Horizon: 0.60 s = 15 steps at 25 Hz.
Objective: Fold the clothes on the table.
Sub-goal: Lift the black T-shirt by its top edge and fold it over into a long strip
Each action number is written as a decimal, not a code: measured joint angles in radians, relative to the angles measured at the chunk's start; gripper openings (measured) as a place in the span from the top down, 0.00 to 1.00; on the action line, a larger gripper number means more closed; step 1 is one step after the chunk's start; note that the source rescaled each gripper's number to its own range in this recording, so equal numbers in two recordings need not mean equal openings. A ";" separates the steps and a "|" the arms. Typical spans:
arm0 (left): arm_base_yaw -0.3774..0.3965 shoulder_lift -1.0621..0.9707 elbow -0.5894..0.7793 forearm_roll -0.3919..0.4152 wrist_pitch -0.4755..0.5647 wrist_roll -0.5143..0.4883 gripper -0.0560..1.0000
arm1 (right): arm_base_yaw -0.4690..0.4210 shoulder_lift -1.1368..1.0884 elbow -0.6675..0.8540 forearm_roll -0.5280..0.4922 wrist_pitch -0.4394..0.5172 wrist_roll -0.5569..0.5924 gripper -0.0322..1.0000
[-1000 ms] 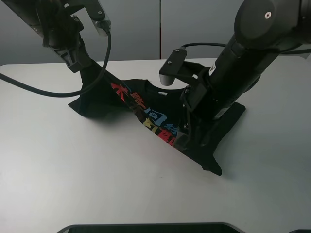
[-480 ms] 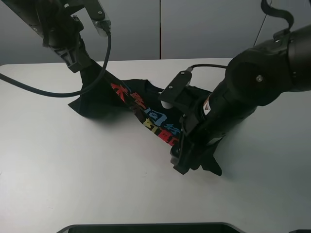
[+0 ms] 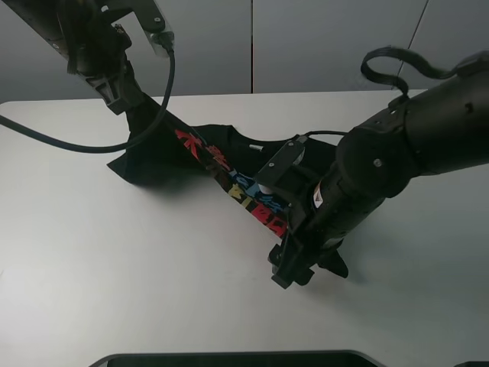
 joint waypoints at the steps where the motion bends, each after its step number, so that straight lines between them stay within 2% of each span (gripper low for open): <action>1: 0.000 0.000 0.000 -0.002 0.000 0.000 0.95 | 0.000 0.009 0.000 -0.023 -0.003 0.036 0.17; 4: 0.000 0.000 0.000 -0.002 0.000 0.000 0.95 | 0.000 0.020 0.000 -0.158 -0.007 0.199 0.24; 5: 0.000 0.000 0.000 -0.002 0.000 0.000 0.95 | 0.000 0.022 0.000 -0.210 -0.007 0.248 0.30; 7: 0.000 0.000 0.000 -0.002 0.000 0.000 0.95 | 0.000 0.022 0.000 -0.288 -0.002 0.348 0.45; 11: 0.000 0.000 0.000 -0.002 0.000 0.000 0.95 | 0.000 0.022 0.000 -0.345 0.008 0.418 0.88; 13: 0.000 0.000 0.000 -0.004 0.000 0.000 0.95 | 0.000 0.022 0.000 -0.351 0.008 0.420 0.96; 15: 0.000 0.000 0.000 -0.004 0.000 0.000 0.95 | 0.000 0.022 0.000 -0.356 0.021 0.412 0.96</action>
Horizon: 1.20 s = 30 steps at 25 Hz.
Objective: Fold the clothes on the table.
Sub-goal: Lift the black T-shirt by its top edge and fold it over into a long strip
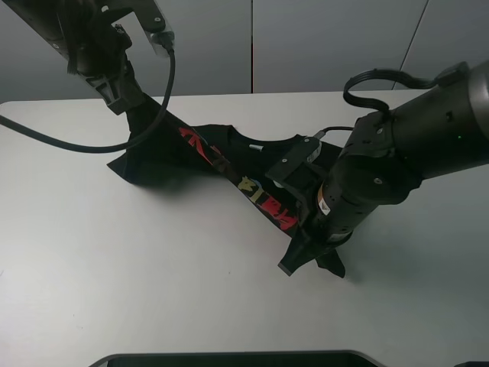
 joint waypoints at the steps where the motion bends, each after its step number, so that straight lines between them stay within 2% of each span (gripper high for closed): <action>1: 0.000 0.000 0.000 0.000 0.002 0.000 0.95 | 0.000 -0.004 0.000 -0.010 0.011 -0.005 0.96; 4: 0.000 0.000 0.000 0.000 0.004 0.000 0.95 | 0.000 -0.044 0.000 -0.062 0.057 -0.015 0.96; 7: 0.000 0.000 0.000 0.000 0.006 0.000 0.95 | 0.002 -0.111 0.000 -0.180 0.118 0.023 0.96; 12: 0.000 0.000 0.000 0.000 0.006 0.000 0.95 | 0.002 -0.215 -0.071 -0.487 0.275 0.120 0.96; 14: 0.000 0.000 0.000 0.000 -0.002 0.000 0.95 | 0.000 -0.228 -0.113 -0.568 0.312 0.130 0.96; 18: 0.000 0.000 0.000 0.013 -0.062 -0.017 0.95 | -0.065 -0.219 -0.185 -0.669 0.307 0.128 0.96; 22: 0.000 0.000 0.000 0.064 -0.145 -0.047 0.95 | -0.182 -0.197 -0.238 -0.773 0.294 0.113 0.96; 27: 0.000 0.000 0.000 0.141 -0.282 -0.094 0.95 | -0.274 -0.192 -0.322 -0.816 0.213 0.055 0.96; 30: 0.000 0.000 0.000 0.197 -0.355 -0.128 0.95 | -0.296 -0.190 -0.376 -0.867 0.194 0.046 0.96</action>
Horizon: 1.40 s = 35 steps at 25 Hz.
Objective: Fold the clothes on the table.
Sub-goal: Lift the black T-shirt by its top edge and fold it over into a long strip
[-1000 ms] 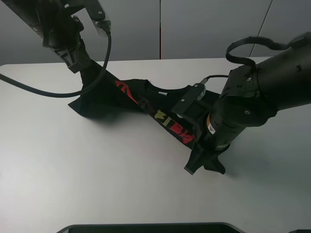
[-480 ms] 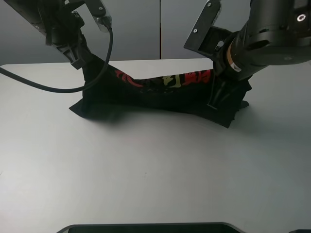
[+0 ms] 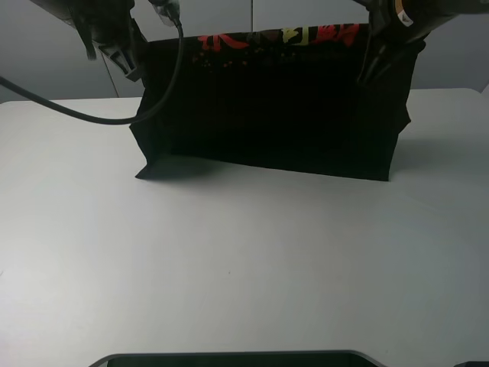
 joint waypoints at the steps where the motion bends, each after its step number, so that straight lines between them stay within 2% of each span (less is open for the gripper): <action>1: 0.000 0.000 0.000 0.015 -0.025 -0.010 0.95 | -0.002 0.000 -0.015 -0.026 0.000 -0.003 0.96; 6: 0.000 -0.004 -0.040 0.057 -0.075 -0.034 0.95 | -0.002 0.000 -0.085 -0.084 -0.001 -0.024 0.96; 9: 0.000 -0.026 -0.059 0.067 -0.075 -0.033 0.95 | -0.004 0.000 -0.093 -0.062 0.006 -0.065 0.96; 11: 0.000 -0.035 -0.061 0.056 -0.022 0.007 0.95 | -0.006 0.000 -0.095 0.019 0.014 -0.125 0.96; 13: 0.000 -0.039 -0.063 0.022 0.064 0.075 0.95 | -0.006 0.000 -0.095 0.138 0.018 -0.241 0.96; 17: 0.000 -0.041 -0.063 -0.025 0.215 0.160 0.95 | -0.007 -0.002 -0.095 0.470 0.063 -0.597 0.96; 20: 0.000 -0.045 -0.063 -0.042 0.318 0.195 0.95 | -0.007 -0.008 -0.095 0.629 0.138 -0.770 0.96; 27: 0.000 -0.064 -0.063 -0.168 0.435 0.273 0.95 | -0.007 -0.023 -0.095 0.836 0.263 -0.937 0.96; 32: 0.000 -0.070 -0.061 -0.190 0.494 0.281 0.95 | -0.007 -0.042 -0.078 0.904 0.321 -0.977 0.96; 35: 0.000 -0.091 -0.018 -0.194 0.495 0.281 0.95 | -0.007 -0.065 -0.032 0.944 0.335 -0.993 0.96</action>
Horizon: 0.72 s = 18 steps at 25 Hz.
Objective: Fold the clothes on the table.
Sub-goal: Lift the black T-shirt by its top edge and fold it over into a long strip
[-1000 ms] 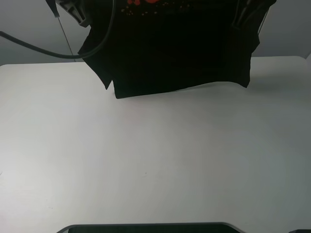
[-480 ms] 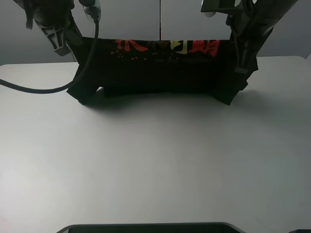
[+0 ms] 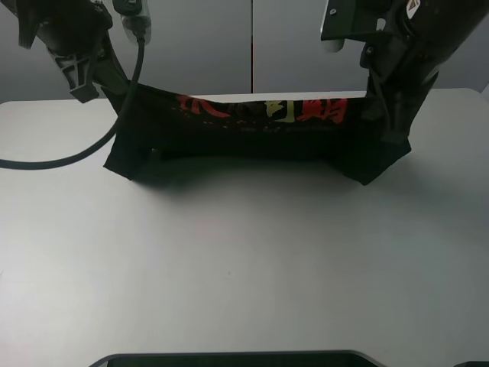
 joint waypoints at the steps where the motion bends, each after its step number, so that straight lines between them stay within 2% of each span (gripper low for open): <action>1: 0.000 -0.015 0.026 -0.002 -0.010 0.000 0.95 | 0.000 -0.010 0.017 0.014 0.000 -0.002 0.96; 10: 0.000 -0.118 0.222 -0.013 -0.135 -0.020 0.95 | 0.000 -0.074 0.104 0.072 -0.020 -0.005 0.96; 15: 0.000 -0.083 0.242 0.012 -0.229 -0.081 0.95 | 0.000 -0.047 0.132 0.074 -0.088 -0.005 0.96; 18: 0.000 -0.049 0.242 0.036 -0.305 -0.135 0.95 | -0.010 -0.003 0.134 0.053 -0.152 0.032 0.96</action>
